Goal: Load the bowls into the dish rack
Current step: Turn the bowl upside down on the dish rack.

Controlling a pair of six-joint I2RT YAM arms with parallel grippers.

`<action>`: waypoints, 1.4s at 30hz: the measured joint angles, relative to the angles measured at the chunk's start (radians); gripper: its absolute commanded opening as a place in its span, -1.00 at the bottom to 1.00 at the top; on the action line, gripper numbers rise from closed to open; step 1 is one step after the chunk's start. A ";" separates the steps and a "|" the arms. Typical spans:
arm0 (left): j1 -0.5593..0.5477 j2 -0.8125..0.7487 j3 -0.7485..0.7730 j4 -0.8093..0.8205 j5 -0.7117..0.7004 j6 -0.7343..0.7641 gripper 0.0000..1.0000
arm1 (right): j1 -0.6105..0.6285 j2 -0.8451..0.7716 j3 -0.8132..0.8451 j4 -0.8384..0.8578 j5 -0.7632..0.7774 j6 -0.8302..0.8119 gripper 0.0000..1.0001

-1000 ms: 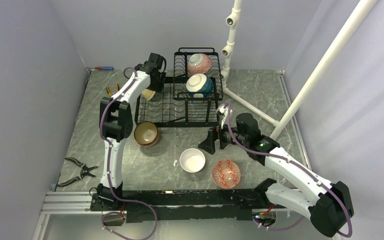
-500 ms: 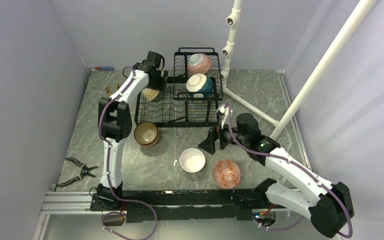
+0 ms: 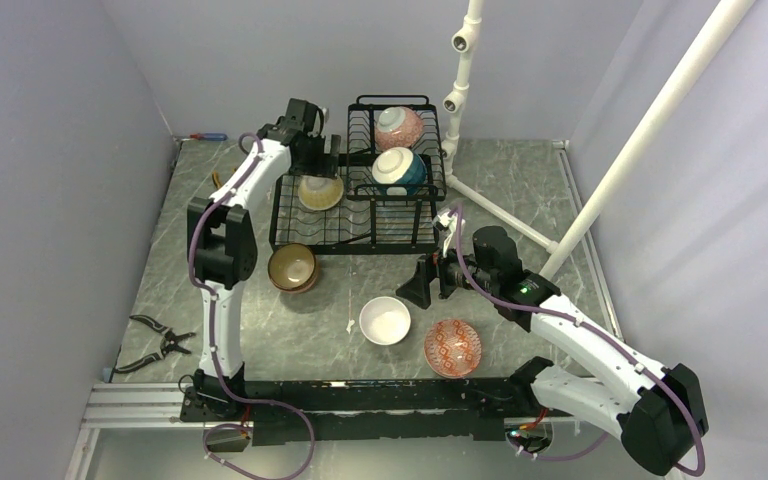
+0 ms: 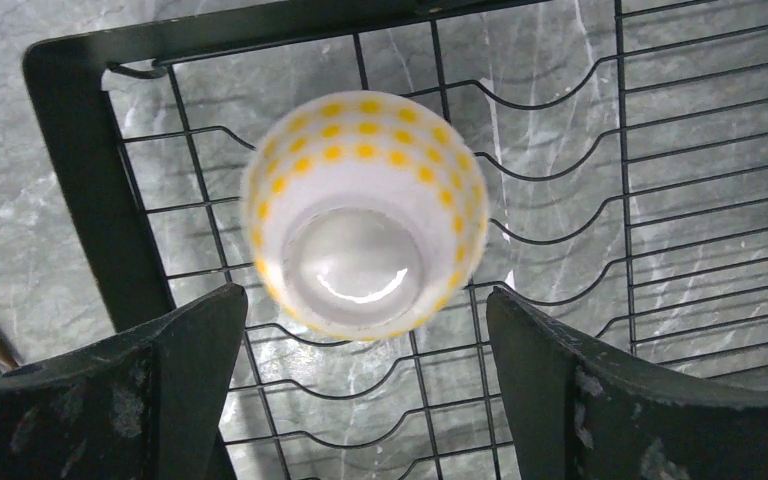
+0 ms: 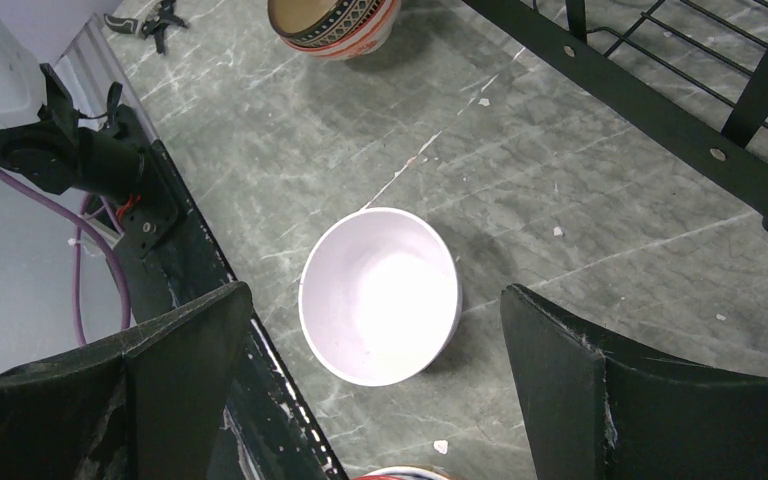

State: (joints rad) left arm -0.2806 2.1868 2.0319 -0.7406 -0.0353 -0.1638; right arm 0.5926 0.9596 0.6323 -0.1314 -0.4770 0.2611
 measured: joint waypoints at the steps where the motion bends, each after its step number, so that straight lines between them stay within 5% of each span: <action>1: -0.002 0.000 0.000 0.000 0.006 -0.002 0.88 | 0.000 0.000 0.000 0.000 0.000 0.000 0.99; 12: -0.001 -0.077 -0.177 0.040 0.068 -0.047 0.41 | 0.000 0.002 0.000 0.000 0.000 0.000 0.99; 22: -0.002 -0.226 -0.439 0.237 0.287 -0.194 0.04 | 0.000 0.023 0.000 0.000 -0.001 0.000 0.99; 30: -0.002 -0.156 -0.430 0.362 0.390 -0.291 -0.06 | 0.000 0.030 0.000 -0.001 0.000 0.000 0.99; 42: 0.015 -0.029 -0.343 0.329 0.290 -0.298 -0.28 | 0.000 0.028 0.000 -0.015 0.006 -0.008 0.99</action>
State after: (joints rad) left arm -0.2653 2.1574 1.6886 -0.4118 0.2543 -0.4614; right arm 0.5926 0.9874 0.6327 -0.1463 -0.4709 0.2527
